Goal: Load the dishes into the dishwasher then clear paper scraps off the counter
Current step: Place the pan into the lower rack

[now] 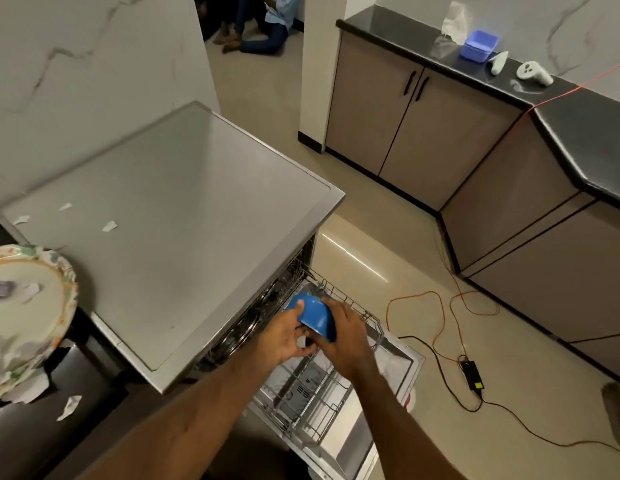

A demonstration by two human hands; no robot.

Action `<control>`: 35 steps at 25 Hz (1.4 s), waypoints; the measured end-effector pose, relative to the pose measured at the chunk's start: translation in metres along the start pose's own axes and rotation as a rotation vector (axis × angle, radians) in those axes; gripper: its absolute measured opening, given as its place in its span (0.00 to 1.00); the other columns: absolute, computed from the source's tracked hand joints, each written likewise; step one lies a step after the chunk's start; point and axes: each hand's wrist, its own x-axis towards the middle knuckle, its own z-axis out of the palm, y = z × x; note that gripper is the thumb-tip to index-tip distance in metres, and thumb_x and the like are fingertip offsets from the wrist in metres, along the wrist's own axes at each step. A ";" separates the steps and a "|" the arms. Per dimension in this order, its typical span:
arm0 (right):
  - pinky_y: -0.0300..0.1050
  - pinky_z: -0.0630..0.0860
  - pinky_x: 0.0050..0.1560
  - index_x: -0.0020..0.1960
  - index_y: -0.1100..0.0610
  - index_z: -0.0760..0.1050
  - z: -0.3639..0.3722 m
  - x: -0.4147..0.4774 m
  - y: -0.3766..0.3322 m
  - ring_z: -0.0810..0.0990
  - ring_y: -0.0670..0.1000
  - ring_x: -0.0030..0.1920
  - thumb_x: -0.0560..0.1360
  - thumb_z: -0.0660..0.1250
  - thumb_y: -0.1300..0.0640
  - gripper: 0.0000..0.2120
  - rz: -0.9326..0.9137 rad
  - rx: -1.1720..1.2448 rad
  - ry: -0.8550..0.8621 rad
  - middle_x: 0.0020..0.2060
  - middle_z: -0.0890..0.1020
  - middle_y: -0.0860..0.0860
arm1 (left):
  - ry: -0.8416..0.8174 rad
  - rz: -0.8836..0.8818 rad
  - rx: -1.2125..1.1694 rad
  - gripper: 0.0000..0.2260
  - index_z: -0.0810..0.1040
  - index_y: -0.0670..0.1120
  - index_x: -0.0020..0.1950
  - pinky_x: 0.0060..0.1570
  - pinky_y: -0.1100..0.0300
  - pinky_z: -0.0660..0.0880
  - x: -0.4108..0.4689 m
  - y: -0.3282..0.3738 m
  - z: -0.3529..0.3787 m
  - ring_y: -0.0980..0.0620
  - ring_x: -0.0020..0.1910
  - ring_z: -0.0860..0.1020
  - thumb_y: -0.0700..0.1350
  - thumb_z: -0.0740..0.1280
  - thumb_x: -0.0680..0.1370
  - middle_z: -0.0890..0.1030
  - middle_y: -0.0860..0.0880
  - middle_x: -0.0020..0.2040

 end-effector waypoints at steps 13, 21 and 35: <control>0.58 0.72 0.74 0.83 0.41 0.48 0.137 0.072 0.082 0.63 0.50 0.76 0.57 0.79 0.24 0.66 0.333 0.413 -0.417 0.75 0.59 0.43 | 0.029 -0.013 -0.136 0.34 0.77 0.47 0.67 0.43 0.47 0.84 0.138 -0.088 -0.089 0.39 0.53 0.85 0.70 0.46 0.81 0.86 0.40 0.57; 0.60 0.70 0.74 0.85 0.48 0.42 0.222 0.077 0.139 0.61 0.62 0.77 0.59 0.79 0.28 0.69 0.236 0.002 -0.410 0.81 0.53 0.54 | 0.402 -0.014 0.519 0.24 0.74 0.47 0.72 0.56 0.48 0.80 0.239 -0.152 -0.143 0.43 0.59 0.80 0.61 0.57 0.85 0.81 0.43 0.64; 0.65 0.65 0.77 0.82 0.38 0.31 0.318 0.088 0.179 0.43 0.63 0.84 0.65 0.79 0.33 0.66 0.059 -0.284 -0.432 0.84 0.41 0.53 | 0.373 0.037 0.928 0.22 0.73 0.47 0.72 0.53 0.59 0.79 0.303 -0.199 -0.196 0.49 0.59 0.82 0.56 0.68 0.81 0.83 0.47 0.62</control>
